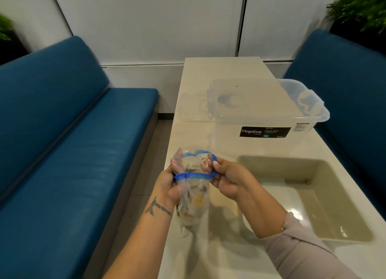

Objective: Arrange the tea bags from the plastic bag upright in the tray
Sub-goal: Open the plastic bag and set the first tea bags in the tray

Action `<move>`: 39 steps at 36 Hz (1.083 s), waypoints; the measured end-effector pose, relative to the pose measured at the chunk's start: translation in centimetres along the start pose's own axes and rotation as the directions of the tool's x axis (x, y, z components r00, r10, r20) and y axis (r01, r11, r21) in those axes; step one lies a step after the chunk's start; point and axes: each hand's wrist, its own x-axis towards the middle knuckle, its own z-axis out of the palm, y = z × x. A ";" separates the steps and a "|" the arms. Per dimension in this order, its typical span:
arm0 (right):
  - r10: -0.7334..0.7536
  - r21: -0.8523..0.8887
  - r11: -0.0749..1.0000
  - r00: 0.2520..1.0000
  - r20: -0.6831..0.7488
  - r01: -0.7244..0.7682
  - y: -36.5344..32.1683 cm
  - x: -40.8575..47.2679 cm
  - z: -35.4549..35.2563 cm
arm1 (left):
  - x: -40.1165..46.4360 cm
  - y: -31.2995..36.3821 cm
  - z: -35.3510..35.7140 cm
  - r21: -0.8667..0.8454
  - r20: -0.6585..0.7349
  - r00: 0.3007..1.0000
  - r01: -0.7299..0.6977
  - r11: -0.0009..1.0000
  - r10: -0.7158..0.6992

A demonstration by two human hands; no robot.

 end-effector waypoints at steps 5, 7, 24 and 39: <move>-0.030 0.387 0.922 0.999 -0.018 0.034 0.7 0.5 0.8 | -0.2 -0.2 -0.7 0.020 -0.053 0.999 0.004 1.000 -0.003; -0.017 0.461 0.885 0.996 -0.088 0.056 0.9 1.0 1.0 | -0.3 -0.2 -0.9 0.031 -0.052 0.998 0.021 0.999 -0.019; 0.003 -0.050 0.999 0.999 -0.041 -0.005 0.2 2.1 3.0 | -4.5 2.1 5.8 0.491 0.528 0.849 -0.299 -0.818 0.007; -0.527 -0.623 0.674 0.849 -0.030 0.396 -3.1 0.6 2.7 | -4.5 1.1 3.9 0.477 0.487 0.680 0.318 -0.819 0.547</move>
